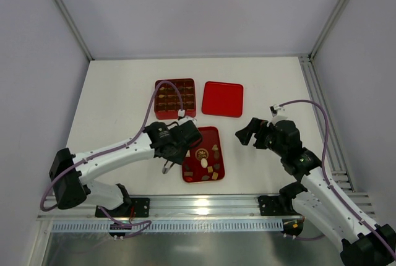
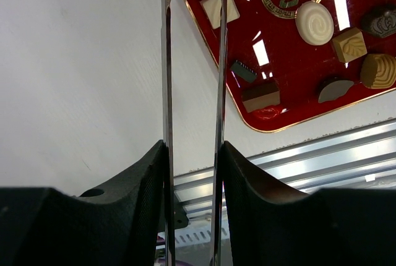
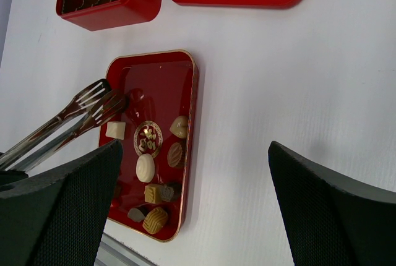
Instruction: Pack the chocolate
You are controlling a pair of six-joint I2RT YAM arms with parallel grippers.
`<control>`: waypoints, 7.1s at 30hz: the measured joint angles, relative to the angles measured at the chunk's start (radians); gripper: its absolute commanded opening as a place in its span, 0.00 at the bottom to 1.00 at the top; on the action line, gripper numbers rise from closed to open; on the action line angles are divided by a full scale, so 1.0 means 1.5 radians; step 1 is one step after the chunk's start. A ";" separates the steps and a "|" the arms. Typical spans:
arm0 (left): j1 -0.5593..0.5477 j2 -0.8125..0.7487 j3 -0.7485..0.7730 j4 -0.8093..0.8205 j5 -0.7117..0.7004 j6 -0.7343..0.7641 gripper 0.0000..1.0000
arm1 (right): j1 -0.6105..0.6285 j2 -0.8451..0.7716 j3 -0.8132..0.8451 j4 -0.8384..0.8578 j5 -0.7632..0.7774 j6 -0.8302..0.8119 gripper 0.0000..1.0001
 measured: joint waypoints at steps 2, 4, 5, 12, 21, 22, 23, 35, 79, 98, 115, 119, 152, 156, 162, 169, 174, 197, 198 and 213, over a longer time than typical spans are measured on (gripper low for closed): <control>0.000 0.005 0.000 0.001 0.000 0.003 0.40 | 0.000 0.000 0.000 0.000 0.000 0.000 1.00; 0.000 0.010 0.000 0.002 0.001 0.003 0.40 | 0.000 0.000 0.000 0.000 0.000 0.000 1.00; 0.000 0.012 0.000 0.003 0.001 0.004 0.40 | 0.000 -0.001 0.000 0.000 0.000 0.000 1.00; 0.000 0.023 0.011 0.005 0.008 0.014 0.40 | 0.000 -0.008 0.000 -0.001 0.001 0.000 1.00; 0.000 0.034 0.026 0.010 0.028 0.022 0.39 | 0.000 -0.014 -0.007 -0.001 0.003 0.001 1.00; 0.000 0.036 0.026 0.010 0.032 0.022 0.39 | 0.000 -0.016 -0.008 -0.002 0.003 0.001 1.00; 0.000 0.039 0.027 0.011 0.035 0.023 0.39 | 0.000 -0.017 -0.009 -0.002 0.003 0.001 1.00; 0.000 0.054 0.045 0.012 0.048 0.031 0.40 | 0.000 -0.022 -0.010 -0.003 0.003 0.001 1.00; 0.000 0.058 0.079 -0.001 0.038 0.040 0.34 | 0.000 -0.022 -0.010 -0.004 0.005 0.001 1.00; 0.003 0.059 0.090 -0.001 0.026 0.041 0.34 | 0.000 -0.024 -0.010 -0.005 0.005 0.002 1.00; 0.003 0.053 0.090 0.002 0.039 0.042 0.38 | 0.000 -0.026 -0.010 -0.006 0.005 0.002 1.00; 0.003 0.028 0.084 0.005 0.064 0.043 0.38 | 0.000 -0.027 -0.010 -0.006 0.005 0.002 1.00; -0.010 -0.009 0.025 0.009 0.146 0.056 0.41 | 0.000 -0.028 -0.015 -0.006 0.005 0.002 1.00; -0.010 -0.009 0.023 0.009 0.147 0.056 0.41 | 0.000 -0.028 -0.015 -0.006 0.005 0.002 1.00; -0.010 -0.008 0.023 0.009 0.147 0.057 0.40 | 0.000 -0.027 -0.015 -0.006 0.005 0.002 1.00; -0.016 -0.002 0.023 0.007 0.147 0.062 0.40 | 0.000 -0.027 -0.015 -0.006 0.005 0.002 1.00; -0.018 0.006 0.023 0.004 0.147 0.072 0.39 | 0.000 -0.027 -0.015 -0.006 0.005 0.002 1.00; -0.019 0.006 0.041 -0.012 0.136 0.075 0.28 | 0.000 -0.026 -0.021 -0.005 0.005 0.004 1.00; -0.019 0.006 0.045 -0.013 0.134 0.075 0.27 | 0.000 -0.026 -0.021 -0.005 0.005 0.004 1.00; -0.019 0.007 0.079 -0.026 0.103 0.076 0.26 | 0.000 -0.026 -0.021 -0.005 0.005 0.004 1.00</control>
